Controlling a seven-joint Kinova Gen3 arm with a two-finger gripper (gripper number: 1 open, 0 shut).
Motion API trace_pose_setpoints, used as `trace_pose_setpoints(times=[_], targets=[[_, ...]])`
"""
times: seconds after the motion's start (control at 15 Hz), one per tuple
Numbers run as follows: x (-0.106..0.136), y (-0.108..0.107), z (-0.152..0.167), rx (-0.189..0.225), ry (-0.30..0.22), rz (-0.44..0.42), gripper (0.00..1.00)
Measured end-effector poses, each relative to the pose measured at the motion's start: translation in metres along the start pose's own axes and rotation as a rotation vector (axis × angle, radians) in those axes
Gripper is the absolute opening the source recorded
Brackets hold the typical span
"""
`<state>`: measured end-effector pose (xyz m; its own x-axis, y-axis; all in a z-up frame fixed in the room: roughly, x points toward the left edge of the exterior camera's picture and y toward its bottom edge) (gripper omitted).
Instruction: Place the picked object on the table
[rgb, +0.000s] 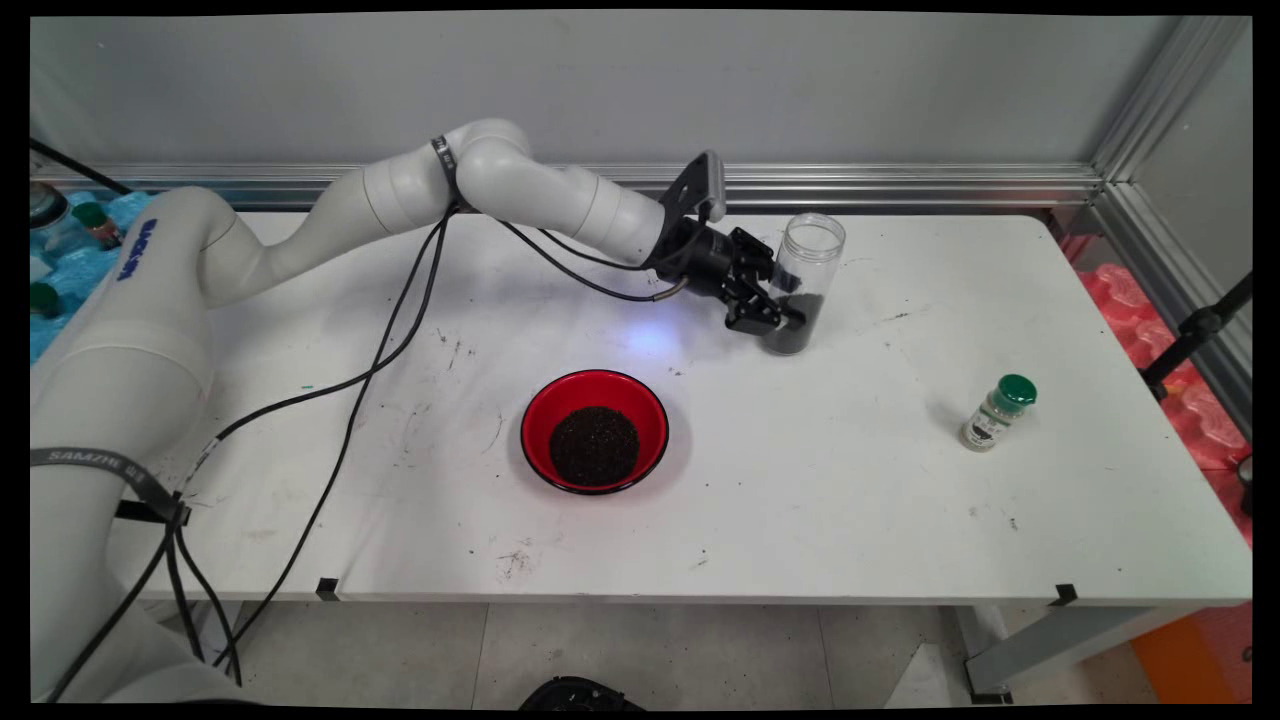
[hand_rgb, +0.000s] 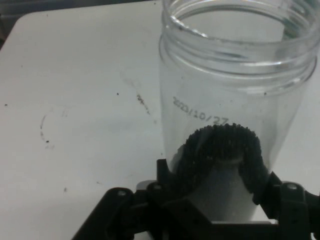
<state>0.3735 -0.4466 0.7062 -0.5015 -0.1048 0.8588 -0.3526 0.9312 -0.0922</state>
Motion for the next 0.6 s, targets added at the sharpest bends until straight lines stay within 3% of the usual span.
trace_pose_setpoints(times=[0.33, 0.4, 0.6], targets=[[-0.0068, 0.0002, 0.0039, -0.006, -0.012, 0.003, 0.0], [-0.0077, 0.0003, 0.0042, -0.008, -0.011, 0.0, 1.0], [-0.0098, 0.001, 0.0034, -0.016, -0.008, -0.009, 1.0]])
